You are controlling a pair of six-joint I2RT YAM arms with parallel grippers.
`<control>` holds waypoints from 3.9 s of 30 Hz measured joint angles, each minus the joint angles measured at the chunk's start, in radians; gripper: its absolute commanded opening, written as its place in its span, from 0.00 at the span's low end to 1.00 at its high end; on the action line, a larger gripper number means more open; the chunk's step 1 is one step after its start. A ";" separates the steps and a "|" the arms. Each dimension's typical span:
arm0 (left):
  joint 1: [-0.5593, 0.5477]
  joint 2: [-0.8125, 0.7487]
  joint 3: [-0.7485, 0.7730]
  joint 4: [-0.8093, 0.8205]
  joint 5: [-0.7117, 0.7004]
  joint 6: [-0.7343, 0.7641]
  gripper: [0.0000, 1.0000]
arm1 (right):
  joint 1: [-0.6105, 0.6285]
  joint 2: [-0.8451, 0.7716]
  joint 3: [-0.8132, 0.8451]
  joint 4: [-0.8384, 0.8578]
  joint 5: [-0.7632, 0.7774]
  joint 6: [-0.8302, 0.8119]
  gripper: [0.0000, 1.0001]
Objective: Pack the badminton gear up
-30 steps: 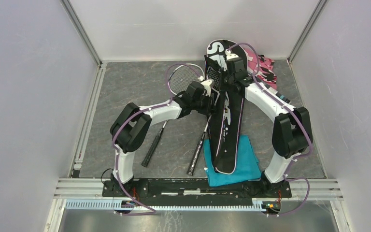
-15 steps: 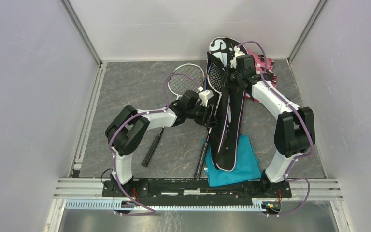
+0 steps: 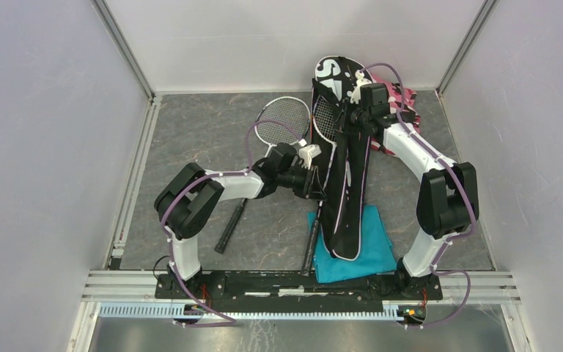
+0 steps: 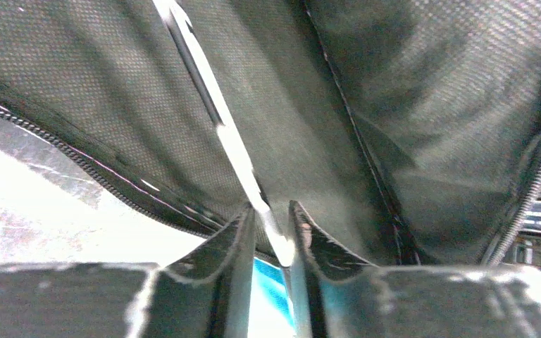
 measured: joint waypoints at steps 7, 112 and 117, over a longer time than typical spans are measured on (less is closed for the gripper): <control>0.004 0.000 -0.003 0.015 0.018 -0.085 0.02 | -0.004 -0.029 -0.048 0.026 -0.018 -0.035 0.00; 0.326 0.095 0.336 -0.741 -0.540 0.665 0.51 | -0.135 -0.133 -0.204 0.137 -0.299 0.000 0.00; 0.307 0.103 0.330 -0.723 -0.575 0.652 0.36 | -0.135 -0.133 -0.205 0.137 -0.306 -0.002 0.00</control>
